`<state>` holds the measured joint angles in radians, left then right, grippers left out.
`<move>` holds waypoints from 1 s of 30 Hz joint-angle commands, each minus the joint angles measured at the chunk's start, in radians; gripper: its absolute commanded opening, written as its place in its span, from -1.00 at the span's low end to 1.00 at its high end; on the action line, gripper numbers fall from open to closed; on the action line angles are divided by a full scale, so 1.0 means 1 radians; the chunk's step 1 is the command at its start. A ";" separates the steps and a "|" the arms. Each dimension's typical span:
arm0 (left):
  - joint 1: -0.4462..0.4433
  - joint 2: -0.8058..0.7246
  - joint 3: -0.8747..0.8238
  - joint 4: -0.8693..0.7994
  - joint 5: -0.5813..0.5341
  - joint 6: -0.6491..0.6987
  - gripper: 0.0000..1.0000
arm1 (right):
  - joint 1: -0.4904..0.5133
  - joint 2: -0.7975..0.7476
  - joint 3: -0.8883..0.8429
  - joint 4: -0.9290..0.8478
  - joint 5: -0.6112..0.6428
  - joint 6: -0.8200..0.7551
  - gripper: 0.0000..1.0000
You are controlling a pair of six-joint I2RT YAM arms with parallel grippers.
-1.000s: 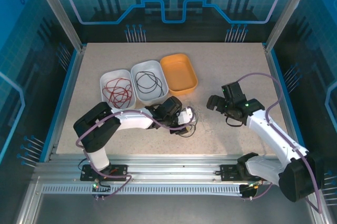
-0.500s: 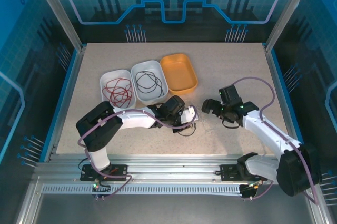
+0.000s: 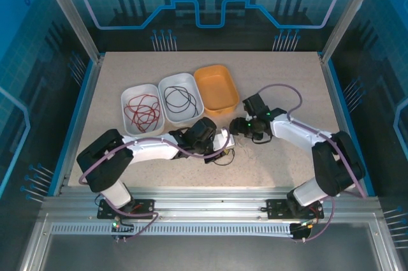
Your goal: Untangle the cables
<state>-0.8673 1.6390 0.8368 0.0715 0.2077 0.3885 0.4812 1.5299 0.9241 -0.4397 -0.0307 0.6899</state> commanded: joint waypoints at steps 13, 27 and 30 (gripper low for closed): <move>-0.004 -0.079 -0.060 0.049 -0.008 -0.057 -1.00 | 0.072 0.235 0.146 -0.132 0.045 -0.055 0.34; 0.054 -0.242 -0.167 0.070 -0.061 -0.133 -1.00 | 0.030 0.165 0.101 -0.142 0.118 -0.038 -0.67; 0.082 -0.299 -0.203 0.058 -0.083 -0.159 -1.00 | 0.018 0.140 0.086 -0.139 0.126 -0.036 -0.72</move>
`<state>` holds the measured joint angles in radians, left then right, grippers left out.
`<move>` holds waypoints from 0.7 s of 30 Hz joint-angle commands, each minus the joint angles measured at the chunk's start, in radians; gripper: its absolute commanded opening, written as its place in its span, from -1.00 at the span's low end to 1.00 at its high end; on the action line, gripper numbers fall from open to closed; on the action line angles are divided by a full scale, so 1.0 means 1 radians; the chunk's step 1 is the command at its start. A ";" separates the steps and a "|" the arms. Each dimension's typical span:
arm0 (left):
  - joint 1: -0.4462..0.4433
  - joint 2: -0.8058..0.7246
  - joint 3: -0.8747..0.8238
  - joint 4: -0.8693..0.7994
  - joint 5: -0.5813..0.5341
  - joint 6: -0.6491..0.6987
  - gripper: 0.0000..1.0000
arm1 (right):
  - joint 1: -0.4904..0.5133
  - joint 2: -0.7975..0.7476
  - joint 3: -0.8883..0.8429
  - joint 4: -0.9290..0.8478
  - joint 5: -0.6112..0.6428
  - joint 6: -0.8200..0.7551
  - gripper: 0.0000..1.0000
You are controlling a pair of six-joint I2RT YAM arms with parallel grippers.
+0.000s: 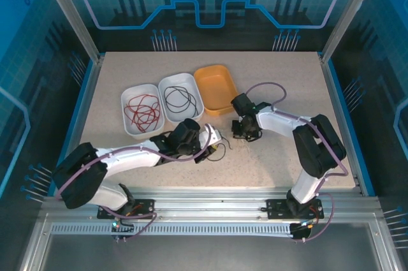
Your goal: Untangle the cables
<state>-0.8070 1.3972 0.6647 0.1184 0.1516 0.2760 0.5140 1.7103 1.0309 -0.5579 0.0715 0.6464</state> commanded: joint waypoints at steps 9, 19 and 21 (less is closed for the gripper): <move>0.063 -0.262 -0.110 -0.020 -0.089 -0.113 -1.00 | -0.050 -0.095 -0.059 -0.016 0.038 0.009 -0.83; 0.085 -0.427 -0.060 -0.112 -0.159 -0.152 -1.00 | -0.057 -0.130 -0.080 -0.016 0.048 0.015 -0.85; 0.087 -0.441 -0.025 -0.147 -0.197 -0.172 -1.00 | -0.057 -0.130 -0.084 -0.014 0.044 0.017 -0.85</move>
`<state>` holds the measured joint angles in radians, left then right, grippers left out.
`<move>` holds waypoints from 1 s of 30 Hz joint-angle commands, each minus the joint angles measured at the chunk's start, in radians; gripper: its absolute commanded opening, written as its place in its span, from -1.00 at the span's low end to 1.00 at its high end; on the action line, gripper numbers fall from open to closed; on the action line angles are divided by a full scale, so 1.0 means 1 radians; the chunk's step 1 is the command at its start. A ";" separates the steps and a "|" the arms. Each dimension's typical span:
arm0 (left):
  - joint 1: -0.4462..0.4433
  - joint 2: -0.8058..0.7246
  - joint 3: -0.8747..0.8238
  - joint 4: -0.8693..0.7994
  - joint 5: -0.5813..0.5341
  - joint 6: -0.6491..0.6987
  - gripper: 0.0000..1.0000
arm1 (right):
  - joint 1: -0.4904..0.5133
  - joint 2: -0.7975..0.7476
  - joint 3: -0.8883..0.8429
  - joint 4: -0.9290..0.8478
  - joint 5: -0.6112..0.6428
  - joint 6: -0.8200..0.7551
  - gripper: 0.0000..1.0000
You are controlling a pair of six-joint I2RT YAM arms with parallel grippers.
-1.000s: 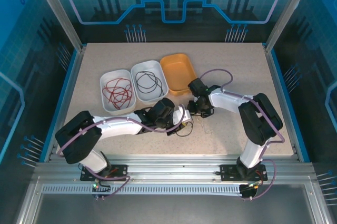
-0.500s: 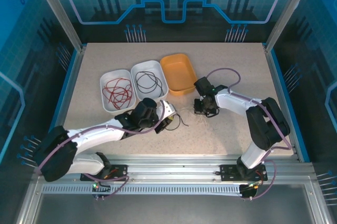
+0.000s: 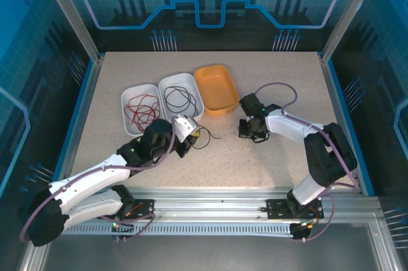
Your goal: Untangle the cables
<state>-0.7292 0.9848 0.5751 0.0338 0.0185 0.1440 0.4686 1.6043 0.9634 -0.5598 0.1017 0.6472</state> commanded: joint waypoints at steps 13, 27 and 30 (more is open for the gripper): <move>0.191 0.089 0.166 0.118 -0.078 -0.100 -1.00 | -0.007 -0.028 -0.028 0.036 -0.030 0.030 -0.78; 0.368 0.422 0.185 0.462 0.163 0.020 -1.00 | 0.007 0.019 0.021 0.021 -0.036 0.029 -0.73; 0.411 0.453 0.172 0.500 0.219 0.023 -1.00 | 0.008 0.021 0.027 0.014 -0.034 0.025 -0.73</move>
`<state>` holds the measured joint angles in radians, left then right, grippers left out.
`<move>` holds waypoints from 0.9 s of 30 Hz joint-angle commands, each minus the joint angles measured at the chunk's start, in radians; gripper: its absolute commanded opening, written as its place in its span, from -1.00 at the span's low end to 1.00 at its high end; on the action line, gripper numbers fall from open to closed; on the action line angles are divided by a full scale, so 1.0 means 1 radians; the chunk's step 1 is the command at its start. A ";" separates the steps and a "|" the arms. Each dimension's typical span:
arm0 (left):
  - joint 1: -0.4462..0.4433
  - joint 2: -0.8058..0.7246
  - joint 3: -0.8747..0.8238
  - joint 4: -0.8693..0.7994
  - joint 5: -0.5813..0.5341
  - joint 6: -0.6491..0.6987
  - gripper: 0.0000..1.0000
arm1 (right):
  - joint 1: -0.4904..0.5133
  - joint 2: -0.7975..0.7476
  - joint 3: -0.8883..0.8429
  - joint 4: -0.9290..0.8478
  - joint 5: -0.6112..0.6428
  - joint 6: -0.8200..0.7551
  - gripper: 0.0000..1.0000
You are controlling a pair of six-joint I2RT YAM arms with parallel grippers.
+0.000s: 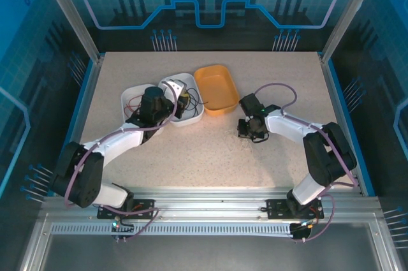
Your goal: Untangle the cables
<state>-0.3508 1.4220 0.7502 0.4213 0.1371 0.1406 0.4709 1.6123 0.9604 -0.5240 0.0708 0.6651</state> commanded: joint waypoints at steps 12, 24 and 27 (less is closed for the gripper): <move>0.161 0.130 0.014 0.106 0.225 0.081 -1.00 | 0.015 0.023 0.037 -0.023 0.000 0.011 -0.73; 0.202 0.187 0.059 0.093 0.280 0.051 -0.19 | 0.034 0.043 0.068 -0.034 0.006 0.011 -0.70; 0.202 0.186 0.061 0.089 0.282 0.036 -0.14 | 0.036 0.044 0.074 -0.036 0.007 0.009 -0.69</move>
<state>-0.1543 1.6035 0.7849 0.5072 0.3813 0.1947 0.4946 1.6405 1.0073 -0.5339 0.0723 0.6655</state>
